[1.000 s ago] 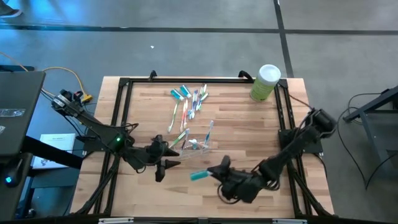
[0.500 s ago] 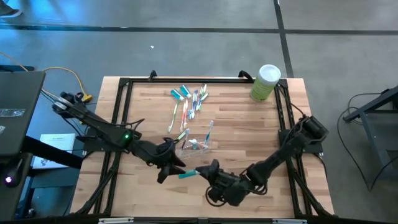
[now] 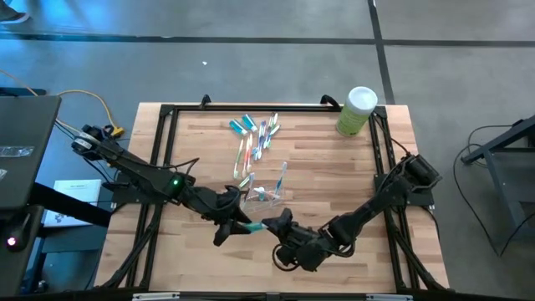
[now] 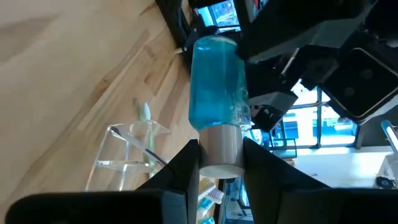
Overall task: Pick & Place toothbrushing station
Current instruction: Put the blue mouthwash into the transparent organizer
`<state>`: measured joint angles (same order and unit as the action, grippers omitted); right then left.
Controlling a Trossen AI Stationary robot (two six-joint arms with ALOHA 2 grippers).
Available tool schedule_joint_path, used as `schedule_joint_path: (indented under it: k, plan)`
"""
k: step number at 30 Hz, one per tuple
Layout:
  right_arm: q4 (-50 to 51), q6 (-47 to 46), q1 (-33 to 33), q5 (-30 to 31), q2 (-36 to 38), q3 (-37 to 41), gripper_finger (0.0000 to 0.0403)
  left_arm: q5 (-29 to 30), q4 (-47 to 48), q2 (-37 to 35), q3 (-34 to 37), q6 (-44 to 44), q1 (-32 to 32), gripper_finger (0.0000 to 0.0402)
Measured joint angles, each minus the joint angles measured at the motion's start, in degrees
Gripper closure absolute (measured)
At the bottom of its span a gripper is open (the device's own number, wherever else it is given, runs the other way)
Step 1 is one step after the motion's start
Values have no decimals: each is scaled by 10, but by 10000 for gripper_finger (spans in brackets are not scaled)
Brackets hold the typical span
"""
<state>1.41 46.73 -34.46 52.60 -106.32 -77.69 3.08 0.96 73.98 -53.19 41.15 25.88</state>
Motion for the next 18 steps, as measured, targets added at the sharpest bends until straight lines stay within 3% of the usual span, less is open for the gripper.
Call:
schedule_joint_path:
  k: [18]
  plan:
    - [9, -6, 4, 6, 0, 0, 318, 2, -18, 28, 1, -15, -7, 238]
